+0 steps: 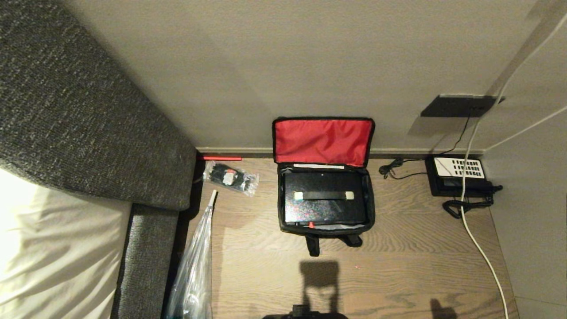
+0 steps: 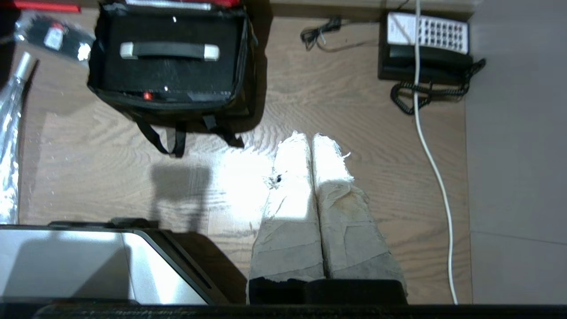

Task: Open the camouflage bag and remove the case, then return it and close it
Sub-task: Grip the handle

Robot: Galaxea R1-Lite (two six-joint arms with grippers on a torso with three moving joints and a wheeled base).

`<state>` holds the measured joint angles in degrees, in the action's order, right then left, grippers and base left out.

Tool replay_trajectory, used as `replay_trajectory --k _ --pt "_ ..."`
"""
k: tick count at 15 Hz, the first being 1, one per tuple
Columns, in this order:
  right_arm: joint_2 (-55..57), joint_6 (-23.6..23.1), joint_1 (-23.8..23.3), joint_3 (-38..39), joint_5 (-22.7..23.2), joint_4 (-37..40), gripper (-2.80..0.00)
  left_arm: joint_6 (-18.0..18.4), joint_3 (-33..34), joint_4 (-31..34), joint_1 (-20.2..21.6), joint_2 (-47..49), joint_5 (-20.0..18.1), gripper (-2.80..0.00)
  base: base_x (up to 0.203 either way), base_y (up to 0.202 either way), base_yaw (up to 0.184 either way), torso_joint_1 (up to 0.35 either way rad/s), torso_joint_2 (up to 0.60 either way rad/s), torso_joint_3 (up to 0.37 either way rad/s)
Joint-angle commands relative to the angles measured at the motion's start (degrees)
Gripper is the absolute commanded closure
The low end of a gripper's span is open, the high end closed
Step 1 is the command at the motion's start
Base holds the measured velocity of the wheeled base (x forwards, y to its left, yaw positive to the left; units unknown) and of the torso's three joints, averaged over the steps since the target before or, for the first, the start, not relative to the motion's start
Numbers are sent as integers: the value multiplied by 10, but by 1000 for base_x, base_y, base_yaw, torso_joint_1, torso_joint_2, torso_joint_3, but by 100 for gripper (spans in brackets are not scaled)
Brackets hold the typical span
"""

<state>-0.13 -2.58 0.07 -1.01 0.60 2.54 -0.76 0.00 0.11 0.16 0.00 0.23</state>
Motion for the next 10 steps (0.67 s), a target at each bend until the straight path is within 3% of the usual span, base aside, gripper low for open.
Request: replay_trajectory --k 1,5,10 --pt "1 -1 0 0 -1 0 0 0 0 0 0 0 0 0 0 0 0 2 0 203" --pt "1 -1 0 0 0 0 0 3 0 0 0 0 0 0 0 0 0 2 2 161" --pt "1 -22 0 -3 2 6 0 3 0 0 0 0 0 0 0 0 0 1 2 17"
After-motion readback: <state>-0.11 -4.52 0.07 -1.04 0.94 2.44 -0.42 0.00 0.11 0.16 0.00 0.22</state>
